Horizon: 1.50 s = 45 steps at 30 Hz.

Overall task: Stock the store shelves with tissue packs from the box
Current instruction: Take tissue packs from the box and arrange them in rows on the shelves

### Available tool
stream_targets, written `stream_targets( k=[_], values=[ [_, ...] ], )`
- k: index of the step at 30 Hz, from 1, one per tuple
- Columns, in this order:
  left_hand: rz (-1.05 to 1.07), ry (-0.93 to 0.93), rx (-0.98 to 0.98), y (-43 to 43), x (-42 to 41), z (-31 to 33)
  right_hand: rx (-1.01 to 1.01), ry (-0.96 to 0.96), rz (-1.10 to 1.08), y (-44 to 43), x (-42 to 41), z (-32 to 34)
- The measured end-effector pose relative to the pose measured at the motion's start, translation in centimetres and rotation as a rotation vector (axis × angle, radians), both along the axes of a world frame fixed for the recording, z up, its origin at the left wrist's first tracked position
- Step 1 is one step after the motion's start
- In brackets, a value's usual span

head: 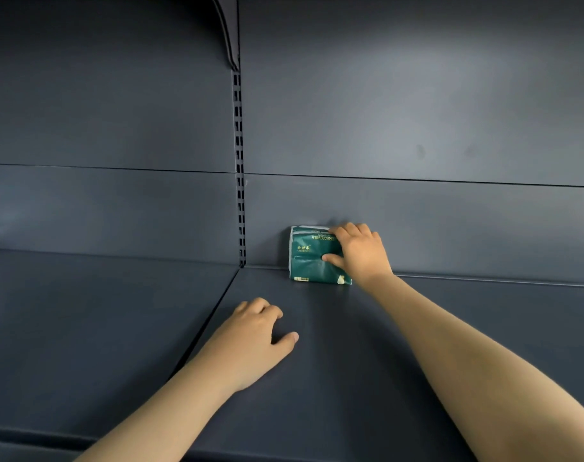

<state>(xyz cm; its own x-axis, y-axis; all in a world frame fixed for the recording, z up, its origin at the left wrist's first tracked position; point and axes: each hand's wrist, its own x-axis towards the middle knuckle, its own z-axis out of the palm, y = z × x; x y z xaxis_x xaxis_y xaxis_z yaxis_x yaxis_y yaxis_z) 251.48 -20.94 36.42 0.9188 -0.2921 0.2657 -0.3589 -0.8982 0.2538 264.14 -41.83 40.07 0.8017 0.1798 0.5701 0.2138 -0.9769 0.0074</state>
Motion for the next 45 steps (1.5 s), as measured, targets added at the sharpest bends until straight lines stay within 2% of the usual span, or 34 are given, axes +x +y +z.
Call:
stream_targets(
  k=[3, 10, 17, 21, 27, 36, 45],
  values=[
    [0.005, 0.007, -0.013, 0.0, -0.1, 0.0, -0.083, 0.005, -0.032, 0.4, 0.2, 0.2],
    [0.011, 0.035, -0.002, 0.0, -0.1, 0.2, -0.017, 0.106, -0.03, 0.6, -0.2, 1.2],
    [0.041, 0.083, 0.066, 0.0, -0.5, 0.8, -0.088, 0.199, -0.054, 0.8, -2.6, 3.0],
    [0.075, -0.001, 0.253, 0.0, -2.1, 2.6, -0.138, 0.252, -0.083, 0.0, -6.0, 5.4],
    [0.091, -0.203, 0.28, 2.1, -7.3, 9.8, -0.14, 0.443, -0.139, -1.1, -14.7, 9.4],
    [0.074, -0.5, 0.266, 5.1, -21.0, 20.0, -0.185, 0.303, -0.317, 0.8, -31.2, 13.5],
    [0.049, -0.557, 0.296, 3.2, -30.6, 21.2, -0.169, 0.123, -0.356, -0.2, -45.5, 17.8]
  ],
)
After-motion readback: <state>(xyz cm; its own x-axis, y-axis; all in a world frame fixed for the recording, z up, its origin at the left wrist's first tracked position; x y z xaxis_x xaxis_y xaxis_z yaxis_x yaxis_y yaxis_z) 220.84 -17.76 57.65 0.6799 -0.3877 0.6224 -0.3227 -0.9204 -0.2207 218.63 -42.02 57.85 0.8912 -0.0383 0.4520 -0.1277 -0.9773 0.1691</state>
